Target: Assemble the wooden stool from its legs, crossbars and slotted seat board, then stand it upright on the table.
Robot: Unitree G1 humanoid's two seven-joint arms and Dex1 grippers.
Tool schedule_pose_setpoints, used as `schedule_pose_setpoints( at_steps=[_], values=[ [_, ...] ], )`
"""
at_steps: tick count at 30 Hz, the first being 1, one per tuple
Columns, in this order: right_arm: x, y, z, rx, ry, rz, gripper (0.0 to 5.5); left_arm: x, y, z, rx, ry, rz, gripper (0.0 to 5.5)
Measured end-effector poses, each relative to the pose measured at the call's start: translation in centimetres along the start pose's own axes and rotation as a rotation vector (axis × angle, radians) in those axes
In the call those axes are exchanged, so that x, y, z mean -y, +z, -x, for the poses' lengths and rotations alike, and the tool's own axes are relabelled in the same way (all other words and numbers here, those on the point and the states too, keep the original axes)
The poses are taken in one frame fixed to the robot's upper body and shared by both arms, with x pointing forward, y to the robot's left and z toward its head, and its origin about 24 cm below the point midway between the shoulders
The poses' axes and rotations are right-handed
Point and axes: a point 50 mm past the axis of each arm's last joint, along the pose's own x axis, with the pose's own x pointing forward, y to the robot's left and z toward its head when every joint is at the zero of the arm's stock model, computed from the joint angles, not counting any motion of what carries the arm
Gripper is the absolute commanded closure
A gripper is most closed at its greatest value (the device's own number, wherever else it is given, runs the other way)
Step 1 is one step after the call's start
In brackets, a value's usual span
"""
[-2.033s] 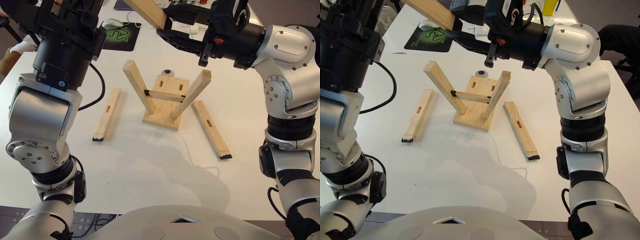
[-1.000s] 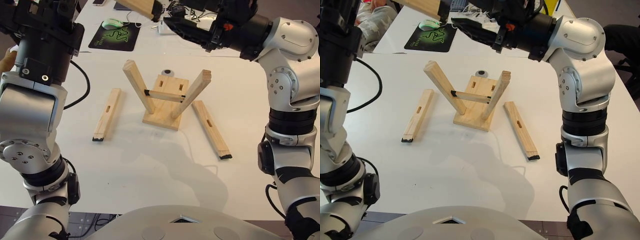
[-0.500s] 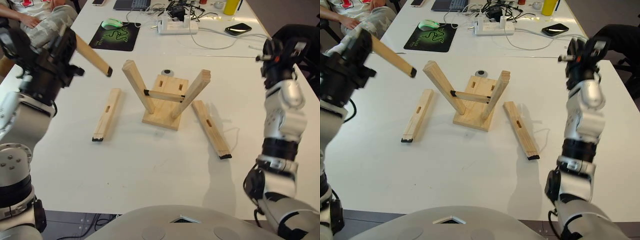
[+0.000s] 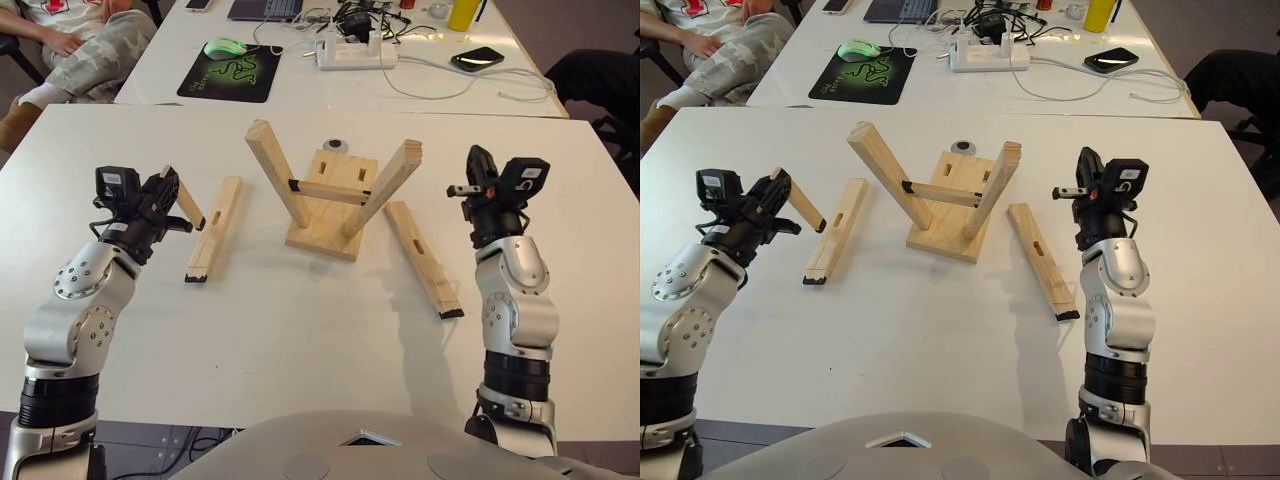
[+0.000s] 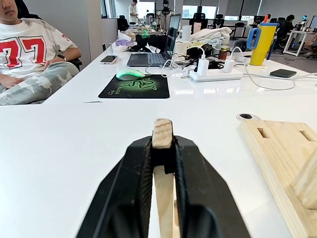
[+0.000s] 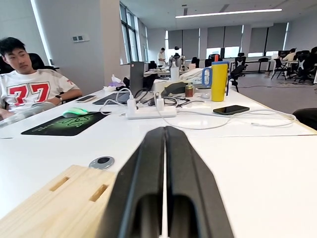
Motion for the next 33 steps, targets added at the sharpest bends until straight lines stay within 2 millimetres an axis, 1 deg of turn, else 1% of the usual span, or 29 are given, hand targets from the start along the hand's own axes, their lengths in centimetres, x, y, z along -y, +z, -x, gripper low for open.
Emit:
schedule_pose_setpoints(
  at_steps=[2,7,12,18,26,33],
  values=[
    [-0.3,-0.2,0.1,-0.008,0.008,0.003,5.5,0.1,0.0,-0.2,0.008,-0.007,0.002,5.01],
    [-0.8,-0.5,0.2,-0.02,0.026,0.014,5.5,0.8,1.3,-1.7,0.09,-0.021,0.021,5.01],
    [-1.1,-0.6,0.2,-0.023,0.037,0.011,5.5,0.9,0.3,-2.2,0.076,-0.004,0.036,5.01],
    [-1.3,-0.6,0.1,-0.025,0.044,0.014,5.5,0.9,-1.2,-2.0,0.045,0.021,0.039,5.01],
    [-1.3,-0.7,0.1,-0.033,0.046,0.014,5.5,1.1,-1.5,-1.9,0.055,0.012,0.028,5.01],
    [-1.4,-0.8,0.1,-0.041,0.045,0.013,5.5,1.2,-1.8,-1.7,0.023,0.006,-0.041,5.01]
  ],
)
